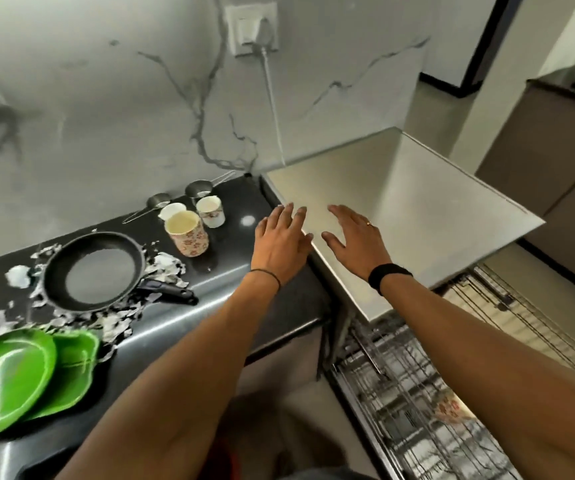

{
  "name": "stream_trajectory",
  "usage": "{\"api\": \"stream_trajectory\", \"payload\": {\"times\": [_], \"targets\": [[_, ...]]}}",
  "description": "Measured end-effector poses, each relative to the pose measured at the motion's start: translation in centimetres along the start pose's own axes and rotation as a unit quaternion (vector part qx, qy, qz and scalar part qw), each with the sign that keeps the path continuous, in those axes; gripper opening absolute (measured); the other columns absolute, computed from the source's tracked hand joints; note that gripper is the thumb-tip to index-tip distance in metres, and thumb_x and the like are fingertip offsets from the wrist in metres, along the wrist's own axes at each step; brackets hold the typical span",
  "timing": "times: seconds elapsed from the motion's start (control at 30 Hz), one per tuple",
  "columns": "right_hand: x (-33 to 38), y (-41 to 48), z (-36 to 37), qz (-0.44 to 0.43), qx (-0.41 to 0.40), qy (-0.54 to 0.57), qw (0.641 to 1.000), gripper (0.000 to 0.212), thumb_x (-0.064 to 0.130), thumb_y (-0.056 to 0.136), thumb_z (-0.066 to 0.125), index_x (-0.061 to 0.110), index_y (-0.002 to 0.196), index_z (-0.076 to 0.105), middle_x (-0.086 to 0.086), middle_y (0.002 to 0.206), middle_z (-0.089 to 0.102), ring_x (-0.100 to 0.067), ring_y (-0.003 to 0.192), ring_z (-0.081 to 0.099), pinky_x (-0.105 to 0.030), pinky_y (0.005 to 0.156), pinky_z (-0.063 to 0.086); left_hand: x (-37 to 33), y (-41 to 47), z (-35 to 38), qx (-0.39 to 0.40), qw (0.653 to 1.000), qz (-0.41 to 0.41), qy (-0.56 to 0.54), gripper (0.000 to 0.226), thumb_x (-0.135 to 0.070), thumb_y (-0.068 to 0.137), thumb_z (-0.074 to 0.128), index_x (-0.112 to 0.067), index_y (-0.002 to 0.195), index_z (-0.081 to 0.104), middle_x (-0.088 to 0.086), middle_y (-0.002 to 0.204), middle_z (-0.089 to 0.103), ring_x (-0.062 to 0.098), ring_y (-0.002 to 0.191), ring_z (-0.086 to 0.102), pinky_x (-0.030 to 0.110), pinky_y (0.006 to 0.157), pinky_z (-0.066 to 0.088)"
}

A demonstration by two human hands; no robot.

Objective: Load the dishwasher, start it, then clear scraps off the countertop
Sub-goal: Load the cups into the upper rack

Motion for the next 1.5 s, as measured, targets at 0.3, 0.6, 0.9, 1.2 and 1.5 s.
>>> {"api": "stream_trajectory", "payload": {"times": [0.3, 0.6, 0.9, 1.2, 1.5], "targets": [[10.8, 5.9, 7.3, -0.097, 0.057, 0.016, 0.993, 0.062, 0.043, 0.097, 0.057, 0.026, 0.152, 0.035, -0.003, 0.157, 0.038, -0.025, 0.143, 0.039, -0.05, 0.114, 0.036, 13.2, -3.0, -2.7, -0.022, 0.992, -0.122, 0.006, 0.062, -0.044, 0.102, 0.048, -0.021, 0.157, 0.03, 0.007, 0.164, 0.03, 0.029, 0.152, 0.024, 0.051, 0.119, 0.026], [18.7, 11.2, 14.1, -0.177, 0.134, 0.045, 0.974, 0.069, 0.041, 0.091, 0.067, 0.024, 0.151, 0.036, -0.002, 0.154, 0.042, -0.027, 0.138, 0.043, -0.049, 0.112, 0.038, 21.9, -4.4, -3.6, -0.043, 0.973, -0.226, -0.002, 0.063, -0.041, 0.104, 0.045, -0.018, 0.159, 0.026, 0.011, 0.164, 0.028, 0.03, 0.152, 0.024, 0.05, 0.121, 0.023], [21.6, 16.8, 19.5, -0.2, 0.21, 0.089, 0.953, 0.094, 0.056, 0.076, 0.078, 0.018, 0.151, 0.036, -0.003, 0.151, 0.045, -0.023, 0.139, 0.042, -0.048, 0.111, 0.04, 27.4, -4.0, -2.9, -0.032, 0.958, -0.284, -0.038, 0.084, -0.044, 0.092, 0.057, -0.022, 0.162, 0.015, 0.012, 0.165, 0.027, 0.03, 0.149, 0.03, 0.05, 0.119, 0.033], [21.4, 18.2, 22.7, -0.158, 0.249, 0.161, 0.942, 0.097, 0.044, 0.073, 0.085, 0.02, 0.152, 0.034, -0.005, 0.149, 0.046, -0.023, 0.137, 0.044, -0.039, 0.11, 0.037, 29.0, -4.8, -1.4, -0.027, 0.944, -0.32, -0.072, 0.09, -0.054, 0.081, 0.042, -0.026, 0.161, 0.014, 0.009, 0.164, 0.03, 0.029, 0.149, 0.031, 0.048, 0.119, 0.034], [19.8, 17.5, 19.9, -0.053, 0.215, 0.277, 0.935, 0.089, 0.05, 0.071, 0.085, 0.027, 0.145, 0.041, 0.002, 0.131, 0.059, -0.014, 0.116, 0.057, -0.033, 0.098, 0.05, 27.6, -3.8, -2.4, -0.049, 0.961, -0.239, -0.13, 0.096, -0.05, 0.088, 0.07, -0.022, 0.161, 0.015, 0.009, 0.155, 0.043, 0.025, 0.136, 0.046, 0.041, 0.113, 0.04]]}}
Point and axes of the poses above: each hand's wrist, its own y-axis towards the middle knuckle, its own z-axis out of the palm, x = y × z, the point moved 6 cm from there along y, towards the middle knuckle
